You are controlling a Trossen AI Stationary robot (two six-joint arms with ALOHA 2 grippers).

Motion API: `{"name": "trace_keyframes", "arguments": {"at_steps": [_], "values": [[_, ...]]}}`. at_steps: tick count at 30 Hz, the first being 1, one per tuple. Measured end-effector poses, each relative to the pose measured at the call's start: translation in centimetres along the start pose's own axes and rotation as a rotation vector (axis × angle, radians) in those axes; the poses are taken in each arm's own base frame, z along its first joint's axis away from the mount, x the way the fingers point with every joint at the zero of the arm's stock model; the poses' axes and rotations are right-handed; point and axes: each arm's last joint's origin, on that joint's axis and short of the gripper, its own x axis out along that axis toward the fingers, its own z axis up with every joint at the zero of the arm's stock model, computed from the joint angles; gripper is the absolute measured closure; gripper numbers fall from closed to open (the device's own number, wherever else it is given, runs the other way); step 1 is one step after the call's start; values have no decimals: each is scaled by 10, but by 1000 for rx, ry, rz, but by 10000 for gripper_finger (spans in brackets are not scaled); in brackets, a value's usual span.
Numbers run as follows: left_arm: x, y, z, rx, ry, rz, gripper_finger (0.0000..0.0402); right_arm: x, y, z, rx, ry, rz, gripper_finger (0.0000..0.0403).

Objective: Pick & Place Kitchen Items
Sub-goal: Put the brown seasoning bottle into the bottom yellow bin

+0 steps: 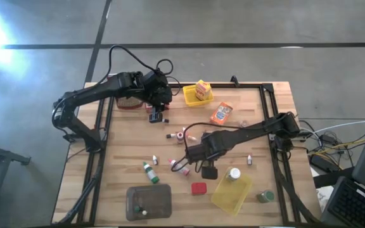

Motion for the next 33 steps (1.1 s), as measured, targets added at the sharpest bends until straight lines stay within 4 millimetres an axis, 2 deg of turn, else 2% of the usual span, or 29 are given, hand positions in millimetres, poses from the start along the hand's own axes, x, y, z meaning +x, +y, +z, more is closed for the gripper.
{"name": "trace_keyframes", "arguments": {"at_steps": [24,33], "values": [[0,0,0,0,0,0,300,26,-1,-3,-3,-4,4,35],[0,0,0,0,0,0,302,27,-1,-3,-5,-8,5,35]]}}
